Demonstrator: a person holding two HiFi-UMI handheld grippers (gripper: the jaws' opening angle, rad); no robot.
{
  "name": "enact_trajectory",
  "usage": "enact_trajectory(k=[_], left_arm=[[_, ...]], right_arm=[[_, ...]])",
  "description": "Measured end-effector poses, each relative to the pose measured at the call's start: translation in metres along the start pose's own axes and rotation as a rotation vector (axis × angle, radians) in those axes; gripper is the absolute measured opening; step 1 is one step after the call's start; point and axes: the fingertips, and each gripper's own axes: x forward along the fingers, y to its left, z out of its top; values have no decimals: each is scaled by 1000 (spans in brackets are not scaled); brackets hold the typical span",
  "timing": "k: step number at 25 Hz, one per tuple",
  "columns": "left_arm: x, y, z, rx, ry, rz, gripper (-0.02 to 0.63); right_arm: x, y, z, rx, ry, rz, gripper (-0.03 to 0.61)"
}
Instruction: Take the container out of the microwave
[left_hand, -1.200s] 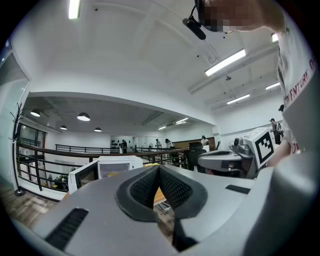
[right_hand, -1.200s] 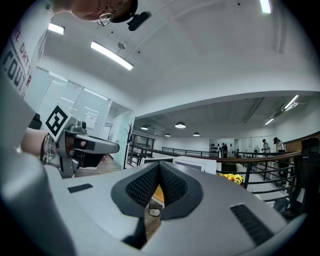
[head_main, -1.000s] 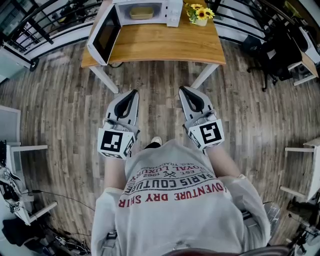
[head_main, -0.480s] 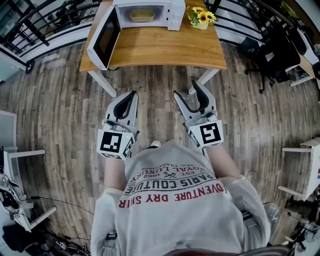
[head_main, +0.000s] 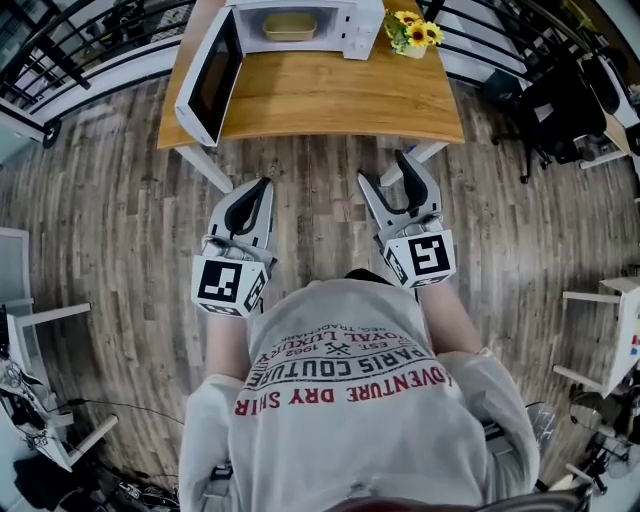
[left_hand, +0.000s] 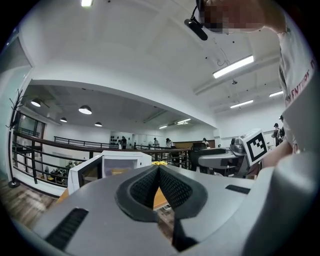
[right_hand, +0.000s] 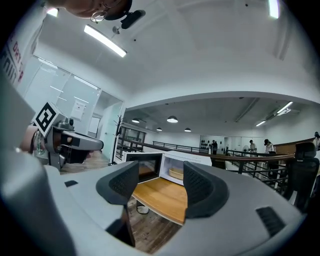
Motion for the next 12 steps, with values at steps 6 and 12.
enact_trajectory(k=[6, 12], left_arm=[[22, 17, -12, -17, 36, 20, 14], [64, 48, -13, -13, 49, 69, 14]], right_arm=[[35, -10, -13, 30, 30, 44, 276], [97, -32, -19, 48, -4, 112, 276]])
